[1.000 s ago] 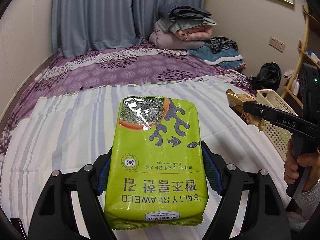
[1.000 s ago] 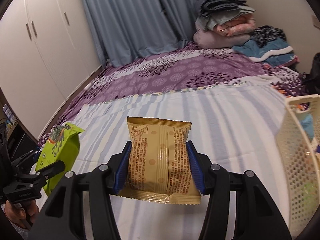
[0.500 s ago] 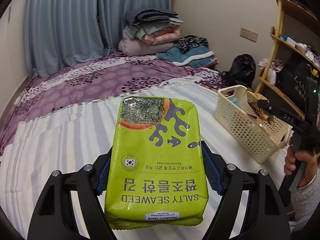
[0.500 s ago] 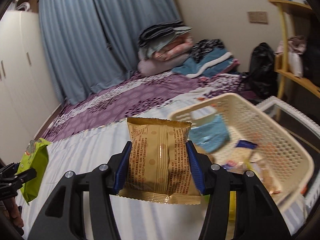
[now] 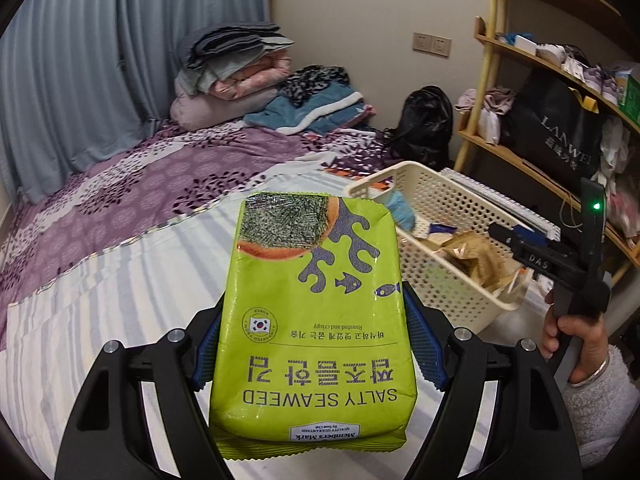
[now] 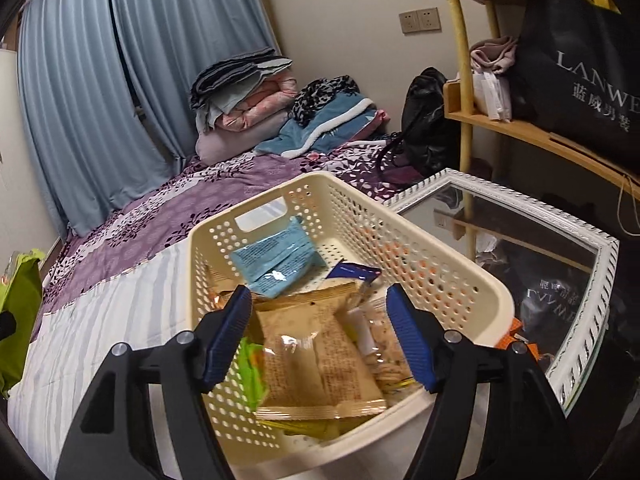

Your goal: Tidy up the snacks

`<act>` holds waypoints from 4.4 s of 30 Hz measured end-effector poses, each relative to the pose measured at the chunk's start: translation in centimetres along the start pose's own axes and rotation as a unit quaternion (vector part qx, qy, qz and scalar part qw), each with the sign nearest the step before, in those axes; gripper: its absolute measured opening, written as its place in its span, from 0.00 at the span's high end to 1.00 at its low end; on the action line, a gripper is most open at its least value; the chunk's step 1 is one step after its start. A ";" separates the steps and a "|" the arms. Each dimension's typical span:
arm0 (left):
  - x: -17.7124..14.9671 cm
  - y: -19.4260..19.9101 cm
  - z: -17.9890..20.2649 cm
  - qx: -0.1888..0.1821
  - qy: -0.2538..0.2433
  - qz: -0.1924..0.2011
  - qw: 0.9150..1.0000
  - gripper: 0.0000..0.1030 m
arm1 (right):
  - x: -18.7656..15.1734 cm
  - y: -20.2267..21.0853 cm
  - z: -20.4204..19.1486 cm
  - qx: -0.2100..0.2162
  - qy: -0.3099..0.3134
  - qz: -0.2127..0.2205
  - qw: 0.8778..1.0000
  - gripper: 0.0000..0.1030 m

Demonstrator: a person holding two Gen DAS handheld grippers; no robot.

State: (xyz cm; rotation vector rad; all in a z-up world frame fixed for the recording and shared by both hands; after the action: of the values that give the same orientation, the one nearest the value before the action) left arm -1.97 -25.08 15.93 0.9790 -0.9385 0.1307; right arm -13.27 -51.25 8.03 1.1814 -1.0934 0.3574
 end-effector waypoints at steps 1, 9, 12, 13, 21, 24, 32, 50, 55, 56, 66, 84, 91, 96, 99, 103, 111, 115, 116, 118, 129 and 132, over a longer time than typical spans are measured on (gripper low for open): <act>0.2 -0.3 0.7 -0.007 -0.003 -0.002 1.000 0.24 | -0.3 0.2 0.4 0.000 -0.003 0.000 1.000 0.32; 2.4 -3.7 6.1 -0.053 -0.022 -0.013 0.998 0.24 | -1.1 0.8 1.5 -0.009 -0.005 0.007 1.000 0.32; 3.0 -5.2 8.0 -0.066 -0.029 -0.021 0.997 0.24 | -1.2 1.0 1.9 -0.012 -0.004 0.009 1.000 0.32; 3.1 -5.8 8.7 -0.071 -0.030 -0.024 0.997 0.24 | -1.3 1.1 2.0 -0.013 -0.003 0.009 1.000 0.32; 4.0 -10.2 13.0 -0.103 -0.030 -0.050 0.993 0.24 | -1.9 1.5 2.2 -0.009 0.004 0.007 1.000 0.32; 4.4 -11.7 14.2 -0.109 -0.026 -0.057 0.992 0.23 | -2.0 1.7 2.3 -0.012 0.008 0.009 1.000 0.30; 5.1 -13.4 15.7 -0.109 -0.018 -0.062 0.992 0.03 | -2.2 2.3 2.1 -0.005 0.010 0.013 1.000 0.23; 4.8 -9.1 12.6 0.036 -0.063 0.007 0.997 0.03 | -1.4 4.0 0.0 0.012 0.030 0.023 0.999 0.09; 4.8 -7.7 11.8 0.081 -0.067 0.031 0.994 0.03 | -1.4 4.9 -0.5 0.009 0.042 0.020 0.999 0.05; 4.9 -7.5 11.7 0.089 -0.067 0.035 0.993 0.03 | -1.4 5.1 -0.7 0.007 0.045 0.020 0.999 0.05; 4.0 -4.4 12.3 0.196 -0.125 0.101 0.967 0.02 | -1.5 6.9 -1.8 -0.003 0.072 0.017 0.997 0.05; 1.8 -0.1 11.2 0.166 -0.102 0.101 0.976 0.02 | -2.4 9.4 -4.9 -0.054 0.154 0.014 0.986 0.05; 1.2 0.2 10.6 0.160 -0.101 0.096 0.977 0.02 | -2.4 9.7 -5.6 -0.083 0.176 0.010 0.981 0.05; 0.7 0.3 10.6 0.166 -0.109 0.097 0.975 0.02 | -2.3 10.1 -5.7 -0.088 0.176 0.014 0.980 0.05; 0.7 0.2 10.4 0.166 -0.106 0.094 0.976 0.02 | -2.3 10.1 -5.8 -0.092 0.179 0.014 0.979 0.05; 0.7 0.1 10.2 0.167 -0.107 0.094 0.976 0.02 | -2.2 10.2 -5.9 -0.100 0.184 0.016 0.978 0.05; 0.5 0.0 10.2 0.172 -0.110 0.092 0.975 0.02 | -2.2 10.2 -5.9 -0.126 0.189 0.017 0.974 0.05; 0.3 -0.2 10.1 0.173 -0.114 0.088 0.974 0.02 | -2.3 10.2 -5.9 -0.125 0.190 0.014 0.974 0.05; 0.3 -0.2 10.1 0.174 -0.115 0.088 0.974 0.02 | -2.3 10.2 -6.0 -0.126 0.191 0.015 0.973 0.05; 0.2 -0.3 10.2 0.175 -0.117 0.088 0.974 0.02 | -2.3 10.2 -6.0 -0.129 0.191 0.018 0.973 0.05; 0.0 -0.8 10.5 0.180 -0.128 0.080 0.972 0.02 | -2.4 9.8 -5.8 -0.121 0.187 0.013 0.975 0.05; -0.1 -1.0 10.5 0.182 -0.131 0.077 0.972 0.02 | -2.5 9.7 -5.7 -0.121 0.186 0.011 0.975 0.05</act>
State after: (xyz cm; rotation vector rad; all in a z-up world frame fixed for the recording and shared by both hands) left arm -8.04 -33.62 17.49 1.2813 -1.2619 0.3192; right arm -18.70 -41.77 11.55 0.8445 -0.7980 0.4303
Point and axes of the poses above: each gripper's, at about its wrist camera, not at the fingertips, and y roughly against the way its jaws point, z to its right, x to its top, the point moved 6 cm from there along -y, roughly the way its jaws point, and after that the axes turned 13 degrees about y, right-handed, at the moved point
